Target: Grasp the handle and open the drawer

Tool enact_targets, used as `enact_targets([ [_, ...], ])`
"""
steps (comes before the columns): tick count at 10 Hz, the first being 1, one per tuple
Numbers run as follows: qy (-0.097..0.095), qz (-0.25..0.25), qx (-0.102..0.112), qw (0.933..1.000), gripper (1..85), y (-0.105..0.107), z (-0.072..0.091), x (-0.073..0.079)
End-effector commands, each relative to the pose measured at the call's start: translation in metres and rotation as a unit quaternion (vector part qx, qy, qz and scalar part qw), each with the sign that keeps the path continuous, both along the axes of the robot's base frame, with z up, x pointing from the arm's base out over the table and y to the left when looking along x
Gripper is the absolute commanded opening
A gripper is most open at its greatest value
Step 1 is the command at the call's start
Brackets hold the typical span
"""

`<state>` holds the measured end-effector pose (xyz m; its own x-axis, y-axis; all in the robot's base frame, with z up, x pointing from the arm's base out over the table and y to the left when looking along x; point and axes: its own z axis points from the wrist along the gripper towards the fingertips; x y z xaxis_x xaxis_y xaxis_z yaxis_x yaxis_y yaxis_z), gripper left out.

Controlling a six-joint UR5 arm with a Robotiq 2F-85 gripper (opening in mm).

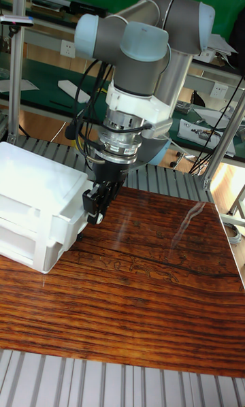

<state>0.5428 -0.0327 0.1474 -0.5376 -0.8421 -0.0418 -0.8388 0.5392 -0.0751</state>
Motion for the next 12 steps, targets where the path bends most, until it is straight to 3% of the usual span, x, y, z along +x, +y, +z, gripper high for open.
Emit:
enact_targets([
  [1,-0.001,-0.004,0.005,1.0000,12.0,0.007,0.003,0.003],
  [8,-0.002,-0.007,0.012,0.9999,12.0,0.016,-0.002,0.009],
  [12,0.001,-0.010,0.006,0.9999,12.0,0.021,0.003,0.011],
])
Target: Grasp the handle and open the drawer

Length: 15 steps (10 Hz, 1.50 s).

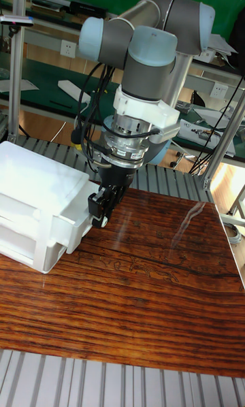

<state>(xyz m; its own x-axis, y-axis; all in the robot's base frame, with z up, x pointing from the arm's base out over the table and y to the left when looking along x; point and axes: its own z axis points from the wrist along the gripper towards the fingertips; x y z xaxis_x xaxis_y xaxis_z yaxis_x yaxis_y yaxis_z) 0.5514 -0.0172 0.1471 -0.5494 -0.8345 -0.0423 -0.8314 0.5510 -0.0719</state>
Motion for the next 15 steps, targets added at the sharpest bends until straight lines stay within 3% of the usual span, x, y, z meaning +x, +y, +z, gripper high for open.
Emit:
enact_targets([
  [1,0.001,-0.003,0.005,1.0000,12.0,0.005,0.004,0.002],
  [6,0.002,-0.008,0.004,1.0000,11.7,0.017,0.009,0.006],
  [11,-0.006,-0.016,0.010,0.9998,11.3,0.027,-0.006,0.013],
  [15,-0.005,-0.019,0.008,0.9998,11.0,0.030,-0.004,0.015],
])
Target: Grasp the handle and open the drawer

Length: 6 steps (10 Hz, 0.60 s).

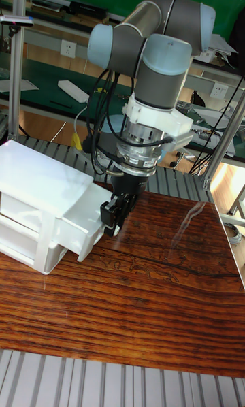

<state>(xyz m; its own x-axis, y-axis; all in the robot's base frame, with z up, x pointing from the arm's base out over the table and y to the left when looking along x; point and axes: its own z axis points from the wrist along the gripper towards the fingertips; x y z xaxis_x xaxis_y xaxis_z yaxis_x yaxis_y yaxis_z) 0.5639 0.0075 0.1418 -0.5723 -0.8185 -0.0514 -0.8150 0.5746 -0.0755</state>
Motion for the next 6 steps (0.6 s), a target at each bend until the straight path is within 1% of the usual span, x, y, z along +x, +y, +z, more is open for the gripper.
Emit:
enact_targets([
  [1,-0.001,-0.005,0.007,1.0000,11.0,0.0059,0.0019,0.0028],
  [6,0.005,-0.001,0.008,1.0000,11.0,0.0002,0.0089,0.0010],
])
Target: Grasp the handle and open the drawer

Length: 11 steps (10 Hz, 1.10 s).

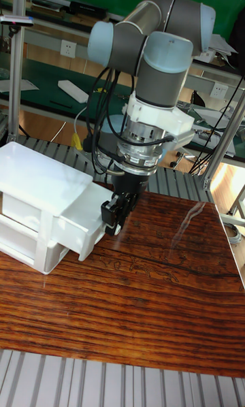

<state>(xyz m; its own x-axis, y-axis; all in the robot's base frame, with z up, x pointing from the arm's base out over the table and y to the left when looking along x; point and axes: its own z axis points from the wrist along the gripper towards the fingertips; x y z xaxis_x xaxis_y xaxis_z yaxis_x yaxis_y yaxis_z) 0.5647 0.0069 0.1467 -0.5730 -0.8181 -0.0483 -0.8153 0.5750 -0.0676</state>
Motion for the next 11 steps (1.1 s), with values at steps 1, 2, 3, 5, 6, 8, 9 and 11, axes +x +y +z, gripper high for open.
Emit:
enact_targets([
  [1,0.001,-0.001,0.007,1.0000,11.0,0.002,0.004,0.000],
  [2,0.001,-0.001,0.005,1.0000,11.0,0.004,0.006,0.001],
  [3,0.002,-0.003,0.005,1.0000,11.0,0.008,0.008,0.002],
  [5,0.001,-0.005,0.009,0.9999,11.0,0.012,0.008,0.003],
  [6,0.001,-0.006,0.009,0.9999,11.0,0.012,0.008,0.004],
  [8,0.000,-0.007,0.010,0.9999,11.0,0.013,0.006,0.004],
  [9,-0.002,-0.007,0.010,0.9999,11.0,0.015,0.004,0.006],
  [11,-0.003,-0.008,0.012,0.9999,11.0,0.017,0.002,0.007],
])
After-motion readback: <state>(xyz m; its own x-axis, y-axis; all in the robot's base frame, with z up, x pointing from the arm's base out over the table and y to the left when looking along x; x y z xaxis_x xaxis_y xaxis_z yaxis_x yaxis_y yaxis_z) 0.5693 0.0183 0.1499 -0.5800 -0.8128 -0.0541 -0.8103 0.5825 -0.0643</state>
